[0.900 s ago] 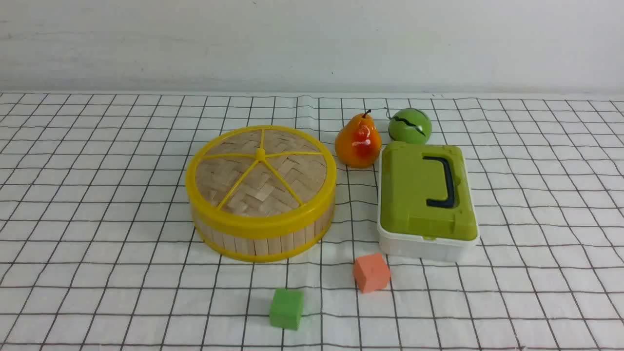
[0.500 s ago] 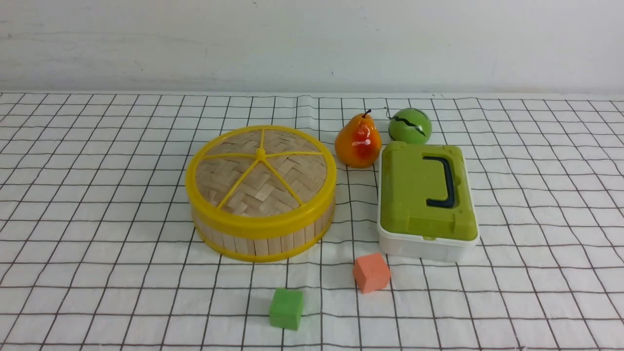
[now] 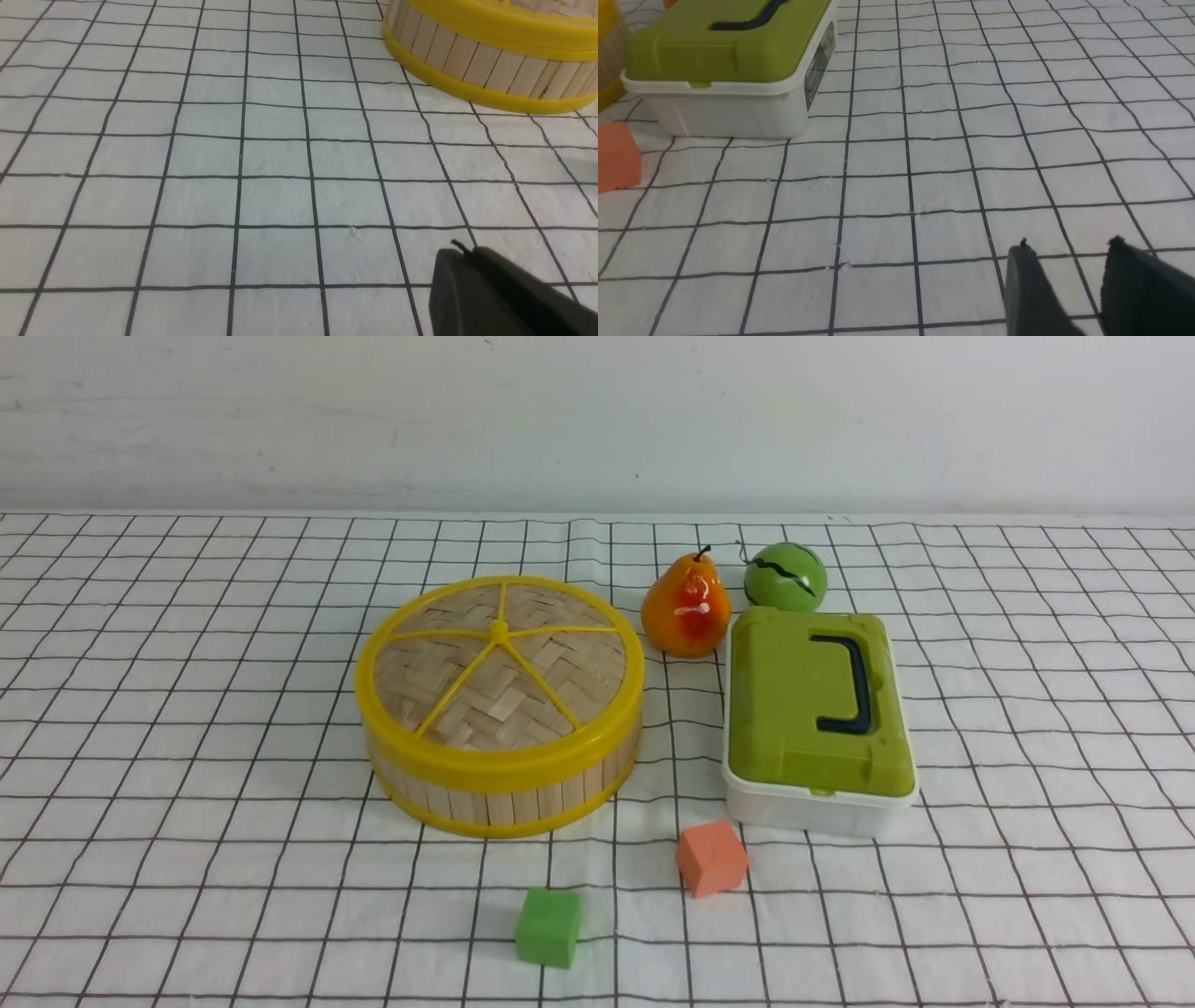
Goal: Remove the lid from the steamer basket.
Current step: Use the left arm to lift the lid of the steamer
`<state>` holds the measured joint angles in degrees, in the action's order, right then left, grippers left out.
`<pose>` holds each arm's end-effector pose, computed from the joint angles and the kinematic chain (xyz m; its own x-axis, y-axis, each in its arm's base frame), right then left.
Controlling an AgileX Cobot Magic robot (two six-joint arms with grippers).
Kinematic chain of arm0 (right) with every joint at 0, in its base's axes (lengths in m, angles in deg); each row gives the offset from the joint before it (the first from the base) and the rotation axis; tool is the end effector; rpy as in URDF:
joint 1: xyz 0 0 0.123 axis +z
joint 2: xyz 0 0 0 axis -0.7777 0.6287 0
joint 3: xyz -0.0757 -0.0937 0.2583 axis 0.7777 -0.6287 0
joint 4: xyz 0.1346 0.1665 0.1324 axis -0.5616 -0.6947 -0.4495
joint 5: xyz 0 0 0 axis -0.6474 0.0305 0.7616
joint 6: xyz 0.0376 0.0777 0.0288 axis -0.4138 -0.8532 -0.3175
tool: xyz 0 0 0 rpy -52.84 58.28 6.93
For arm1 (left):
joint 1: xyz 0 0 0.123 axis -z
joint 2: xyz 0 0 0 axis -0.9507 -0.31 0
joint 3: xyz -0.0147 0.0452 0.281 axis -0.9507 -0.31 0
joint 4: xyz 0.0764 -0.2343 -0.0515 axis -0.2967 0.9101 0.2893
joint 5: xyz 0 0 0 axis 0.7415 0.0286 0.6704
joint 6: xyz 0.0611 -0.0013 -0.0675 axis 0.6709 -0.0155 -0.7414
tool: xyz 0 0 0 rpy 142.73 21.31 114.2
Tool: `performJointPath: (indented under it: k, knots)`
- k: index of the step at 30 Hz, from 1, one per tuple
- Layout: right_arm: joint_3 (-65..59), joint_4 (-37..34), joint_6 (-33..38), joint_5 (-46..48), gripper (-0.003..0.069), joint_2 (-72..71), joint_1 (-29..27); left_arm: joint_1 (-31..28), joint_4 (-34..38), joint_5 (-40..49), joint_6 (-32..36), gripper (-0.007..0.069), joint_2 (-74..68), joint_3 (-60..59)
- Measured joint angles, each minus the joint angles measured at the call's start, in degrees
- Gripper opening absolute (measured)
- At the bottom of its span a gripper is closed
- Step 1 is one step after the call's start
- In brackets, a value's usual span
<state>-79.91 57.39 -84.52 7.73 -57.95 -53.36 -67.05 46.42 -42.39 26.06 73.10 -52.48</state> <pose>0.0519 -0.0015 0.1731 -0.2963 0.1145 -0.9482 0.0642 0.9929 0.0998 0.0521 -0.0056 0.1688 -0.3241 -0.0758 -0.9430 0.0645 0.9927 -0.1020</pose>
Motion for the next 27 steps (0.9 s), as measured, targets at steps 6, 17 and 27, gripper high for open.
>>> performJointPath:
  k: [6, 17, 27]
  knots:
    - [0.0, 0.0, 0.0, 0.0, 0.024, 0.0, 0.0, 0.0, 0.0, 0.0, 0.0, 0.0021, 0.0, 0.0]
    - [0.0, 0.0, 0.0, 0.0, 0.024, 0.0, 0.0, 0.0, 0.0, -0.1, 0.0, 0.0038, 0.0, 0.0]
    - [0.0, 0.0, 0.0, 0.0, 0.024, 0.0, 0.0, 0.0, 0.0, -11.4, 0.0, 0.0045, 0.0, 0.0]
